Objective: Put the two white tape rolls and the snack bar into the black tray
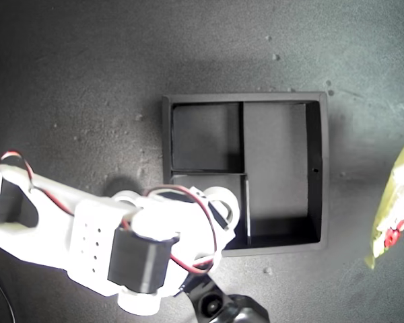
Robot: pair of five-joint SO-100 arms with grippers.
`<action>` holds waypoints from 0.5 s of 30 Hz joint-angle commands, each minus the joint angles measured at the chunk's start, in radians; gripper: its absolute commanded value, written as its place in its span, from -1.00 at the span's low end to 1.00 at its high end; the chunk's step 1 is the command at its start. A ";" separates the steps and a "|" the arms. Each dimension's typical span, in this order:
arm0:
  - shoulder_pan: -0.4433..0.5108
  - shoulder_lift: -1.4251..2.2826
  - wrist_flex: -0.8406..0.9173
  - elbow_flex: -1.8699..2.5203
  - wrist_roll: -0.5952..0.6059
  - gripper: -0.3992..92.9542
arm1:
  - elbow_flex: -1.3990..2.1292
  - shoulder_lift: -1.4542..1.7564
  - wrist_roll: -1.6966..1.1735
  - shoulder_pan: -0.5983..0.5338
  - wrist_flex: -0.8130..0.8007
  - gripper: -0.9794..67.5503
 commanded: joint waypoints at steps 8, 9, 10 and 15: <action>0.011 0.021 0.017 -0.035 -0.054 -0.92 | 0.009 0.008 -0.084 0.060 -0.130 -0.98; 0.015 0.014 0.017 -0.044 -0.060 -0.92 | 0.014 0.008 -0.084 0.060 -0.146 -0.98; 0.020 0.009 0.017 -0.046 -0.072 -0.92 | 0.021 0.008 -0.086 0.060 -0.166 -0.98; 0.043 0.000 0.017 -0.041 -0.107 -0.92 | 0.121 0.002 -0.077 0.046 -0.367 -0.98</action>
